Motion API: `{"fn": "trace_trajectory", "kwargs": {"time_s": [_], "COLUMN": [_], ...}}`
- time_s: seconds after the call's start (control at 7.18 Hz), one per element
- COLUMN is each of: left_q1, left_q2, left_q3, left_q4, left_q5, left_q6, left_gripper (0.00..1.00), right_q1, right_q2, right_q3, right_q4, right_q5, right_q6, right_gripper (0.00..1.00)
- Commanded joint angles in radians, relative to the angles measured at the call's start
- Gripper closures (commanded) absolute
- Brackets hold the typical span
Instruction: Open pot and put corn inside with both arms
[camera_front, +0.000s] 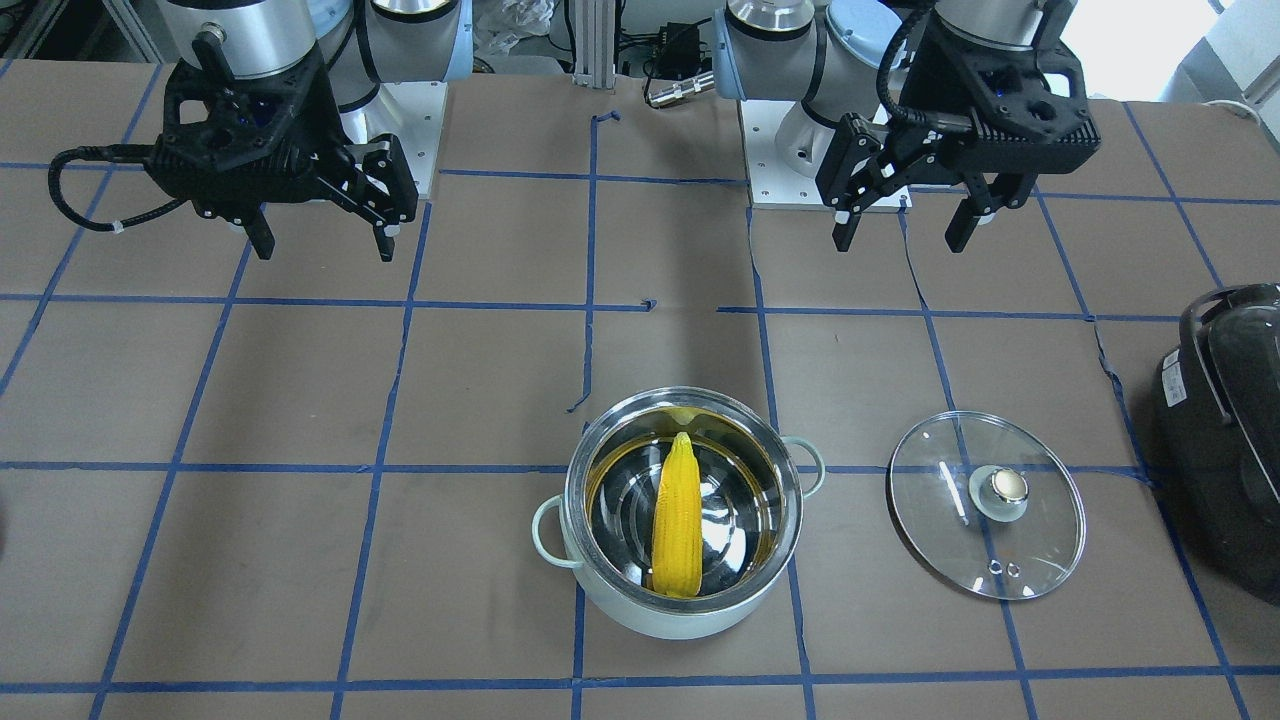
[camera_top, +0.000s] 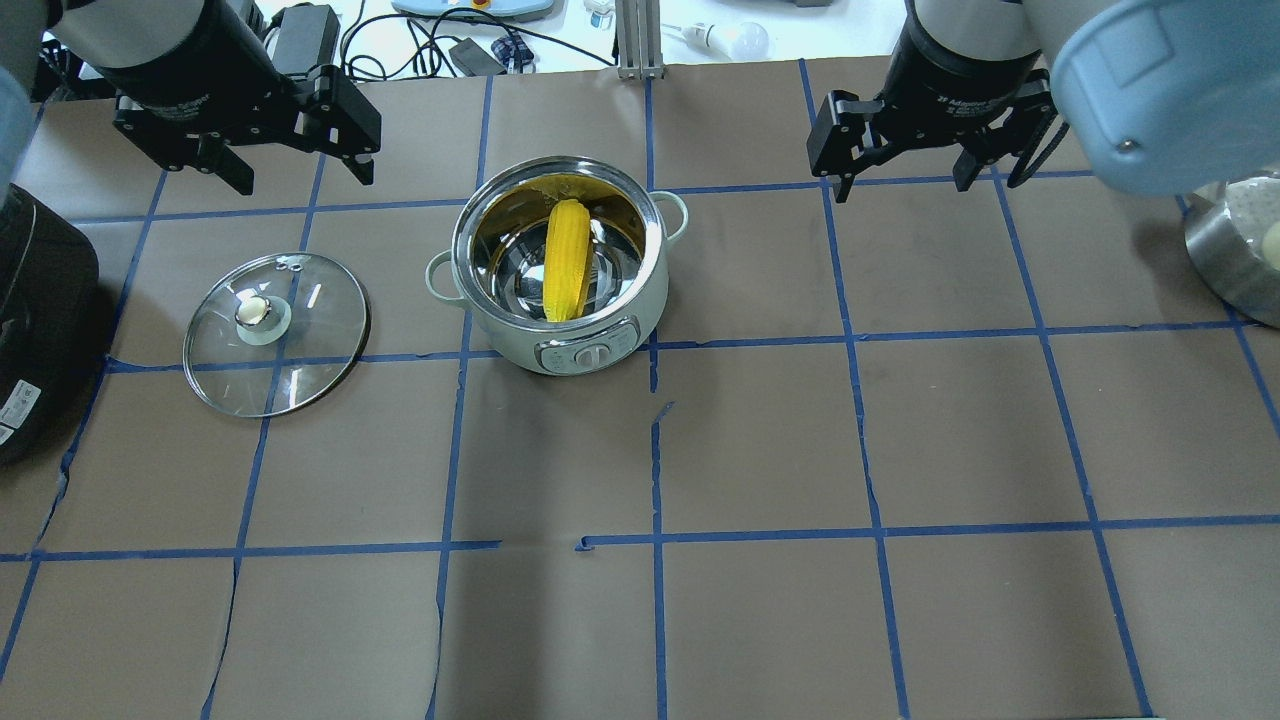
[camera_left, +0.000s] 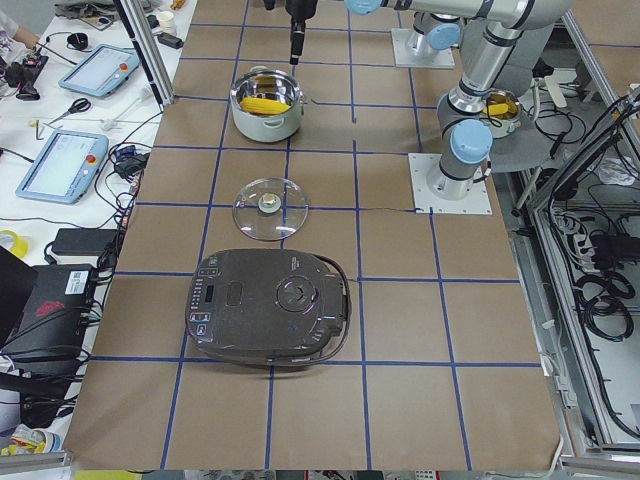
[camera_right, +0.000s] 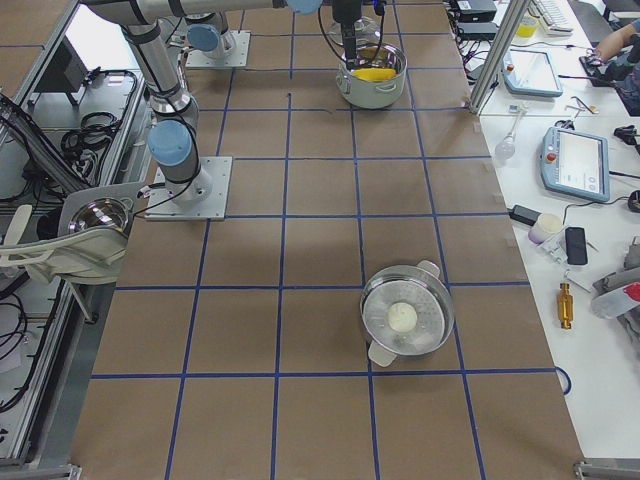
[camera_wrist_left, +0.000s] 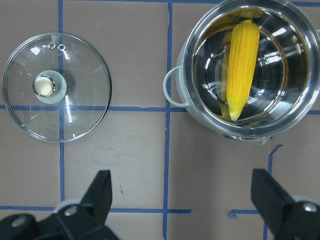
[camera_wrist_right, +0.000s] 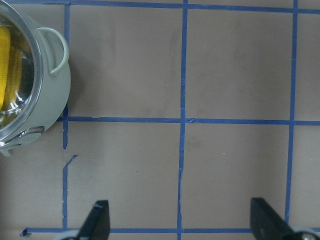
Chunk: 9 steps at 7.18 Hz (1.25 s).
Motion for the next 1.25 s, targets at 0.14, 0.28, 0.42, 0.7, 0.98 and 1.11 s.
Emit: {"fn": "trace_trajectory", "kwargs": {"time_s": [0.14, 0.28, 0.42, 0.7, 0.98, 1.11], "left_q1": [0.000, 0.000, 0.000, 0.000, 0.000, 0.000], "left_q2": [0.000, 0.000, 0.000, 0.000, 0.000, 0.000], "left_q3": [0.000, 0.000, 0.000, 0.000, 0.000, 0.000], "left_q4": [0.000, 0.000, 0.000, 0.000, 0.000, 0.000], "left_q5": [0.000, 0.000, 0.000, 0.000, 0.000, 0.000], "left_q6": [0.000, 0.000, 0.000, 0.000, 0.000, 0.000], "left_gripper": [0.00, 0.00, 0.00, 0.00, 0.00, 0.00], "right_q1": [0.000, 0.000, -0.001, 0.000, -0.001, 0.000], "right_q2": [-0.001, -0.001, -0.001, -0.001, -0.001, -0.001], "right_q3": [0.008, 0.009, 0.009, 0.009, 0.009, 0.009], "right_q4": [-0.011, -0.012, -0.012, -0.012, -0.011, -0.011], "right_q5": [0.007, 0.009, 0.007, 0.009, 0.003, 0.001], "right_q6": [0.000, 0.000, 0.000, 0.000, 0.000, 0.000], "right_gripper": [0.00, 0.00, 0.00, 0.00, 0.00, 0.00]}}
